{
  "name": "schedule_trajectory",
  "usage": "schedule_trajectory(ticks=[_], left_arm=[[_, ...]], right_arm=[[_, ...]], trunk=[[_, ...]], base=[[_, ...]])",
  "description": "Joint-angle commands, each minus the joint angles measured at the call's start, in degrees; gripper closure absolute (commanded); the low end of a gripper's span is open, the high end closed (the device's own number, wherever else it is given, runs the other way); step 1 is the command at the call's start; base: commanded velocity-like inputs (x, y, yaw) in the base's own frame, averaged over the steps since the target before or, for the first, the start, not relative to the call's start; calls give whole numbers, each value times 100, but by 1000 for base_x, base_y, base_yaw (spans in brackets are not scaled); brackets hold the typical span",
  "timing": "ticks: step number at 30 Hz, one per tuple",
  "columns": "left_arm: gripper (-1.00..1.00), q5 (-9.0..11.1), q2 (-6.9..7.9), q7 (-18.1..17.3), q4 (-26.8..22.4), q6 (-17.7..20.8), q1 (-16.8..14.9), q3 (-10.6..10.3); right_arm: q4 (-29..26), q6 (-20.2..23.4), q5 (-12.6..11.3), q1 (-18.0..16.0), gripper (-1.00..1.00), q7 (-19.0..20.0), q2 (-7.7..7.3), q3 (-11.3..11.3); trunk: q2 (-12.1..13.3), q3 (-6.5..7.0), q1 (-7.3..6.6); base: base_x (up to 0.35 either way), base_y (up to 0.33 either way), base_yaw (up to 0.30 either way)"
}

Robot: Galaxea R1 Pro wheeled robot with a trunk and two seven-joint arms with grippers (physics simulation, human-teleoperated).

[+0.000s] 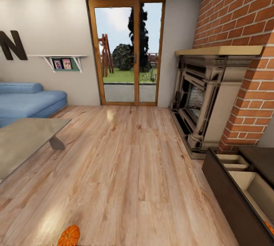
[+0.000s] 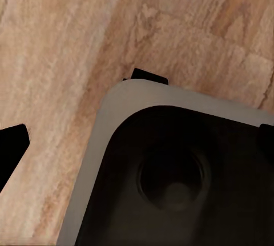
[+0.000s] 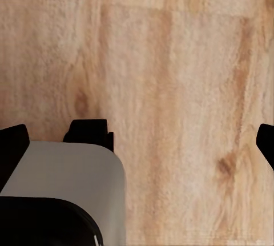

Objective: Place each of the two pumpkins and all three candles from the living room inside a cabinet in the living room (use any cabinet), then make sure every cabinet is closed, and position the cauldron so it is next to a table in the living room.

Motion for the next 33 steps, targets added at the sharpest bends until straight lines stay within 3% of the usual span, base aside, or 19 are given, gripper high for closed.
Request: schedule_trajectory(ticks=[1,33], left_arm=[[-100,62,5,-15,-16,-16,-5,-36],[-100,62,5,-32,-16,-10,-5,-39]], right_arm=[[13,-30,30,-4,-100,10,-4,-48],[11,-30,31,-4,-100,10,-6,-48]], trunk=[[-3,-5,-1],[-3,-5,-1]], base=[[0,0,286],[0,0,285]])
